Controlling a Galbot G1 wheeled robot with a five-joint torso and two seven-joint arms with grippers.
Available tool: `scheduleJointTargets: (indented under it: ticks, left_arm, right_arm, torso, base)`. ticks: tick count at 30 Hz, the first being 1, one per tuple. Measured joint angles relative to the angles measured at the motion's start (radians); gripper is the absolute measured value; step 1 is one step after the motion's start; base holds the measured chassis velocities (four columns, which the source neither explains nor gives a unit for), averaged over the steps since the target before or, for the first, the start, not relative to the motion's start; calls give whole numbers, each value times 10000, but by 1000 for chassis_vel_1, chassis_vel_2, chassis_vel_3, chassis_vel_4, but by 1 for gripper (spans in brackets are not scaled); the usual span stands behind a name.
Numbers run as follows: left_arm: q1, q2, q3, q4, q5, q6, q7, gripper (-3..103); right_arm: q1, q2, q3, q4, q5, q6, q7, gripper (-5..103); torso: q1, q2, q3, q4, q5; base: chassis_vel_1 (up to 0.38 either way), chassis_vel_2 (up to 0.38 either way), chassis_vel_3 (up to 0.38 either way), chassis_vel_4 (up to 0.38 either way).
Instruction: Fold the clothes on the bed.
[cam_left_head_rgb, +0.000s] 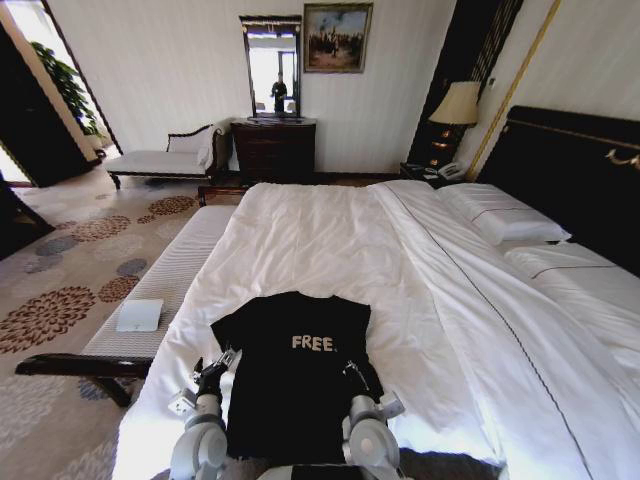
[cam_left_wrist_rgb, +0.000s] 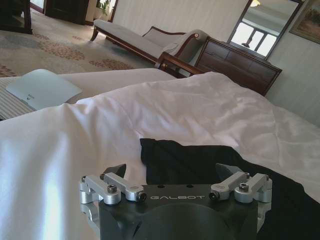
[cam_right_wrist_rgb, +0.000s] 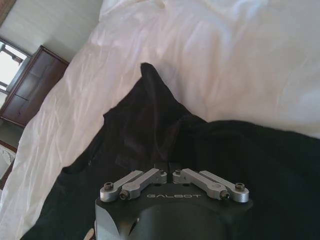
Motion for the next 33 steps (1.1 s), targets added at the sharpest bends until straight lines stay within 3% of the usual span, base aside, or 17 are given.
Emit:
scheduleJointTargets:
  ticks: [4,10,12,19,21,22,24,25,26,30,33]
  left_arm:
    - [-62,-79,101,48,133,18,-7,100]
    - [-118,-137,168,92,256,63,-21,100]
    - [-118,-138,169,92,262,66,-22,100]
    - [-88,-136,157,21,279,119,-34,100]
    - [-90,-131,144,15,271,138,-35,100]
    - [-110,-123,125,5,225,174,-35,100]
    - [-287,-74,15,-70,-281,372,-53,100]
    - [-459,-31,-101,-116,-910,530,-111,100]
    - [-459,-31,-101,-116,-910,530,-111,100]
    - [-1129,96,-693,-3,-3046,1030,-301,100]
    - [-1383,155,-915,257,-3595,1189,-318,100]
  right_arm:
    - [-75,-155,143,374,4,165,-360,12]
    - [-543,-373,371,1509,86,533,-822,40]
    - [-530,-407,461,1677,169,550,-818,40]
    - [-20,-543,854,1847,646,508,126,73]
    - [-14,-536,870,1808,606,511,189,73]
    - [-14,-527,882,1774,544,523,223,78]
    - [-44,-492,966,1679,214,649,255,89]
    - [-72,-482,1006,1657,114,709,267,94]
    - [-72,-482,1006,1657,114,709,267,94]
    - [-230,-465,1076,1659,-1,773,305,100]
    - [-323,-443,1079,1662,-86,780,308,100]
  torso:
    - [0,0,0,1,-1]
    - [-1,0,0,-1,-1]
    - [0,1,0,-1,-1]
    - [0,1,0,1,0]
    - [0,1,1,1,0]
    - [0,1,1,1,0]
    - [0,2,0,1,-1]
    - [-1,2,0,1,-1]
    - [-1,2,0,1,-1]
    - [1,1,1,0,1]
    - [1,1,0,0,-2]
  base:
    - [0,0,0,0]
    - [0,0,0,0]
    - [0,0,0,0]
    - [0,0,0,0]
    - [0,0,0,0]
    - [0,0,0,0]
    - [0,0,0,0]
    - [0,0,0,0]
    - [0,0,0,0]
    - [0,0,0,0]
    - [0,0,0,0]
